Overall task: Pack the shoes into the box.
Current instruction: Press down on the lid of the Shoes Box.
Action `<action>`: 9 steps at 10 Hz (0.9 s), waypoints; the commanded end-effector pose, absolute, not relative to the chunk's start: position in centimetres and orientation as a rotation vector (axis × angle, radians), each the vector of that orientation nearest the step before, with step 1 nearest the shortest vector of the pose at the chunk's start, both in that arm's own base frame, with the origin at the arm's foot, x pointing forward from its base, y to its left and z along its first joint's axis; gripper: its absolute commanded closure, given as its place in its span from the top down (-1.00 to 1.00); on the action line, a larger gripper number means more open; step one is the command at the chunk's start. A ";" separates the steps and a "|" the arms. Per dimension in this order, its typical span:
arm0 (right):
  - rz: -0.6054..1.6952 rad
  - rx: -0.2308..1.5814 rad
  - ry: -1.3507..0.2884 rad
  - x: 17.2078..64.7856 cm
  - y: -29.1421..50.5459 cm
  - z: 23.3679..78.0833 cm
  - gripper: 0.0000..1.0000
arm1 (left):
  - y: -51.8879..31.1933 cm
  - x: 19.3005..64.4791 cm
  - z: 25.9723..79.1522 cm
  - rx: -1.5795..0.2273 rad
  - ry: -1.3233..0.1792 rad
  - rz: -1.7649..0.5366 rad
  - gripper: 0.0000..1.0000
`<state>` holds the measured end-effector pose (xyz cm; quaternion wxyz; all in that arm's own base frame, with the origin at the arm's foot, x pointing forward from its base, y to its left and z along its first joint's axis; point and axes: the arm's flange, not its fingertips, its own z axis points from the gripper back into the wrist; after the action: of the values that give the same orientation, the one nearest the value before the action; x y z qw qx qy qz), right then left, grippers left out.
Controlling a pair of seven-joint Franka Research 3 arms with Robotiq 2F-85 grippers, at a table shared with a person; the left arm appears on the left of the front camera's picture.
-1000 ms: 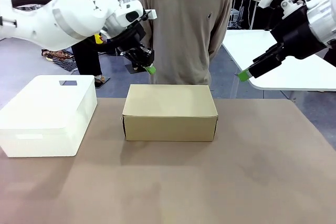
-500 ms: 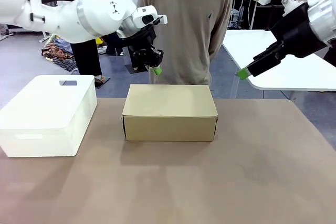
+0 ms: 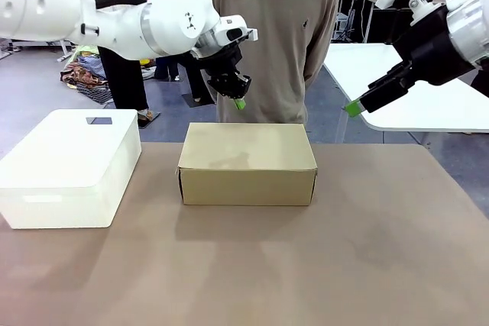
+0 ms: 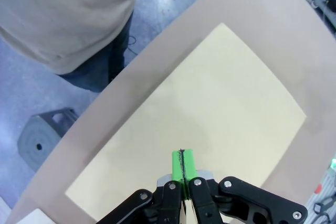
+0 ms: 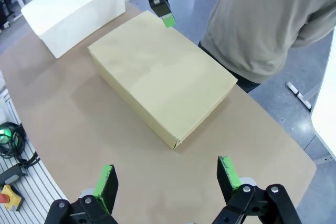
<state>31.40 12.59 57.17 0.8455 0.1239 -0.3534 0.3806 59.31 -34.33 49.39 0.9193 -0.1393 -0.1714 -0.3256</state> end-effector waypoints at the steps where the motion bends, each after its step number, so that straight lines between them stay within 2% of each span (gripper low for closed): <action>1: 0.803 0.264 -0.741 31.4 12.5 57.2 1.00 | -34.9 60.7 48.2 -0.258 -0.368 -0.629 -1.00; 9: 0.803 0.264 -0.741 31.4 12.5 57.2 1.00 | -35.7 63.0 42.3 -0.204 -0.305 -0.598 -1.00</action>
<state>31.47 12.30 57.41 0.8410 0.1303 -0.3481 0.3931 62.64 -35.65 42.17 0.9328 -0.1149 -0.1541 -0.3048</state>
